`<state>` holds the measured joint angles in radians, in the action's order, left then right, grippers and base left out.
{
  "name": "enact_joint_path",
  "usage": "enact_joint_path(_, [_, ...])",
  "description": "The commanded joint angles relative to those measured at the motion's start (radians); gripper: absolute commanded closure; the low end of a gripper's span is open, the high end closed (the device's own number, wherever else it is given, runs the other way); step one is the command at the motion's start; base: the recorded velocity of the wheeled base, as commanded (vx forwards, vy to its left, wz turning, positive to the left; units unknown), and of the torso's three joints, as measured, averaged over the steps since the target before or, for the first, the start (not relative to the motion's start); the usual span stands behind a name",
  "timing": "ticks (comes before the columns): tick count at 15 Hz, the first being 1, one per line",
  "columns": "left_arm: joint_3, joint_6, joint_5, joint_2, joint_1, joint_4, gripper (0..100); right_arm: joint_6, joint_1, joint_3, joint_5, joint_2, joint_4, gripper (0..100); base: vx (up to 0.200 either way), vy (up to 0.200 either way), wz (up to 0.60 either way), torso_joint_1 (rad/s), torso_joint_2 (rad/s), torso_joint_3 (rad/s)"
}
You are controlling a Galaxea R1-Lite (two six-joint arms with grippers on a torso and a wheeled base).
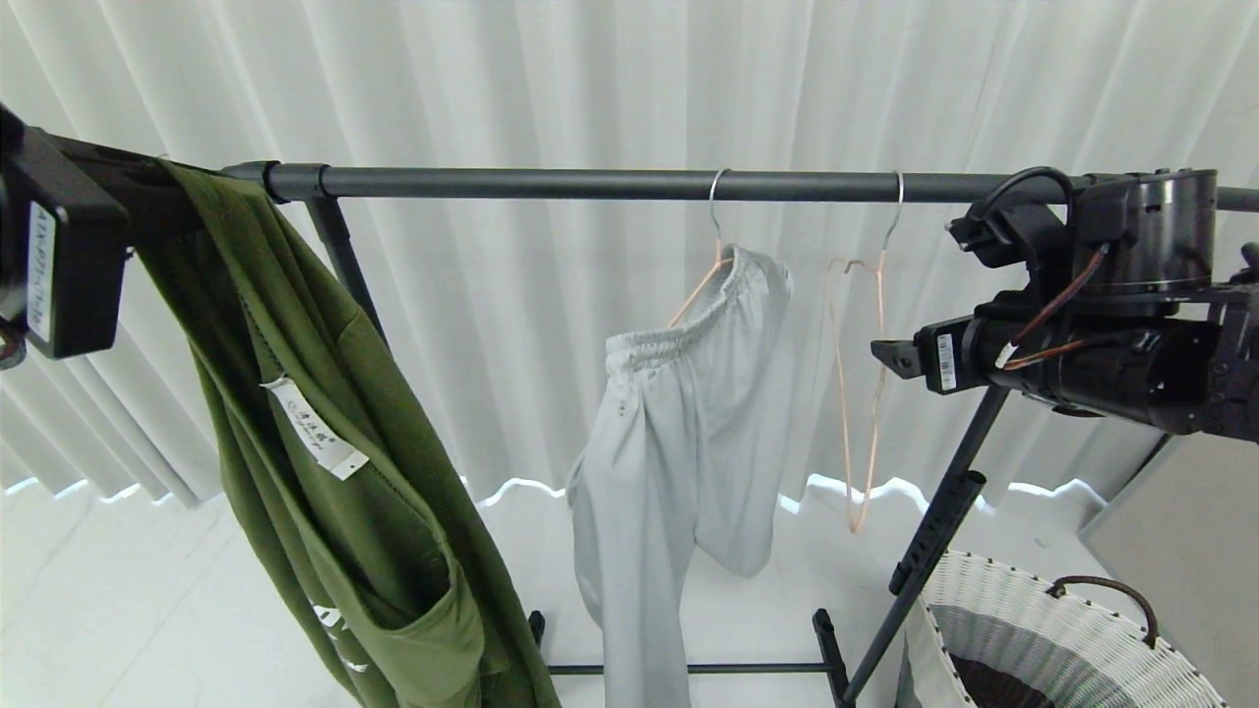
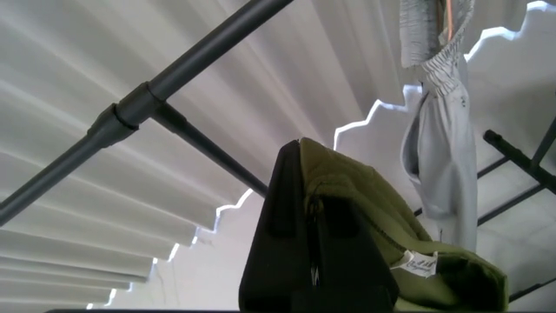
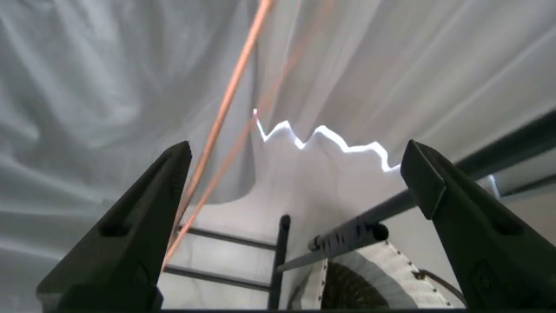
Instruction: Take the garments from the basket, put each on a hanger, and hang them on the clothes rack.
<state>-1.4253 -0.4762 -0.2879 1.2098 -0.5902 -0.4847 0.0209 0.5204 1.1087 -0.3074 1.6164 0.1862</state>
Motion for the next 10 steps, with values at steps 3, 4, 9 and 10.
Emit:
enact_joint_path(3, [0.002, 0.001, -0.001, 0.001, -0.002, 0.0, 100, -0.052, 0.003, -0.021, 0.002, -0.021, -0.008, 0, 0.0, 0.0, 0.0, 0.0, 0.0, 0.0])
enact_joint_path(4, [0.002, 0.001, -0.001, -0.001, -0.002, 0.001, 100, -0.082, 0.003, -0.02, 0.007, -0.013, -0.033, 0, 0.0, 0.0, 0.0, 0.0, 0.0, 0.0])
enact_joint_path(9, [0.002, 0.001, 0.001, 0.001, -0.005, 0.001, 100, -0.243, -0.056, -0.015, 0.111, 0.025, -0.151, 0, 0.0, 0.0, 0.0, 0.0, 0.0, 0.0])
enact_joint_path(10, [0.002, 0.001, -0.001, 0.001, -0.007, 0.001, 100, -0.243, -0.062, -0.015, 0.123, 0.027, -0.154, 0, 0.0, 0.0, 0.0, 0.0, 0.0, 0.0])
